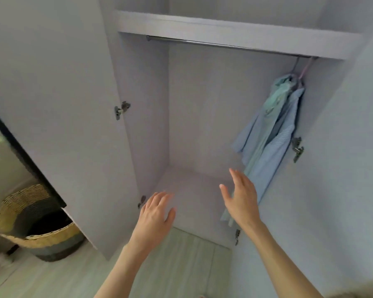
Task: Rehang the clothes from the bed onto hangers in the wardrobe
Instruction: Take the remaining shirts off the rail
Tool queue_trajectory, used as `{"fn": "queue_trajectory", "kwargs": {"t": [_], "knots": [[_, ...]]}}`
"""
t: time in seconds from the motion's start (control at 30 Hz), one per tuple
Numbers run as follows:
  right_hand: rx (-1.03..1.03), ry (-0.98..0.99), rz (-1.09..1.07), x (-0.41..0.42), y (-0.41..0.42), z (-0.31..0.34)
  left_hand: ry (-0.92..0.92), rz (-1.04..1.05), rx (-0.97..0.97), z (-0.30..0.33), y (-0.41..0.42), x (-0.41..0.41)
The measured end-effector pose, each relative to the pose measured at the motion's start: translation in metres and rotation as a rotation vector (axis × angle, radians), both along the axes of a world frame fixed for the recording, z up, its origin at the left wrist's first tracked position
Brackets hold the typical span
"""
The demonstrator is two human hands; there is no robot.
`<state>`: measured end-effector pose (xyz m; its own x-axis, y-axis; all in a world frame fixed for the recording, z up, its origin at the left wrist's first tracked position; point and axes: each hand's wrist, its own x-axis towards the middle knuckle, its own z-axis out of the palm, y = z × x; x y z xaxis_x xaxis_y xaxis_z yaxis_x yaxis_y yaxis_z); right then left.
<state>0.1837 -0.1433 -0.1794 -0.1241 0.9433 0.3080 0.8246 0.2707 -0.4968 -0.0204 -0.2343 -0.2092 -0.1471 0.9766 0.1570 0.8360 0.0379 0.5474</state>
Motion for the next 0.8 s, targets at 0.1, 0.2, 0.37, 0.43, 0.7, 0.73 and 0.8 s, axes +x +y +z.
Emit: {"fn": "queue_trajectory", "kwargs": {"t": [0.1,0.2,0.37,0.43,0.7,0.73,0.8], "knots": [[-0.05,0.05,-0.067,0.014,0.028,0.006,-0.017,-0.099,0.007,0.008,0.041,0.012],[-0.024,0.098,-0.128,0.024,0.064,0.014,-0.015,-0.158,0.036,0.017,0.089,0.02],[-0.059,0.293,-0.216,0.048,0.142,0.031,-0.001,-0.263,0.059,0.03,0.186,0.038],[-0.059,0.381,-0.261,0.061,0.176,0.041,-0.015,-0.314,0.072,0.032,0.227,0.052],[-0.104,0.538,-0.421,0.108,0.325,0.074,-0.066,-0.494,0.141,0.053,0.363,0.131],[-0.109,0.588,-0.445,0.11,0.337,0.078,-0.077,-0.501,0.164,0.056,0.375,0.141],[-0.134,0.682,-0.475,0.113,0.353,0.083,-0.116,-0.52,0.19,0.061,0.397,0.158]]}}
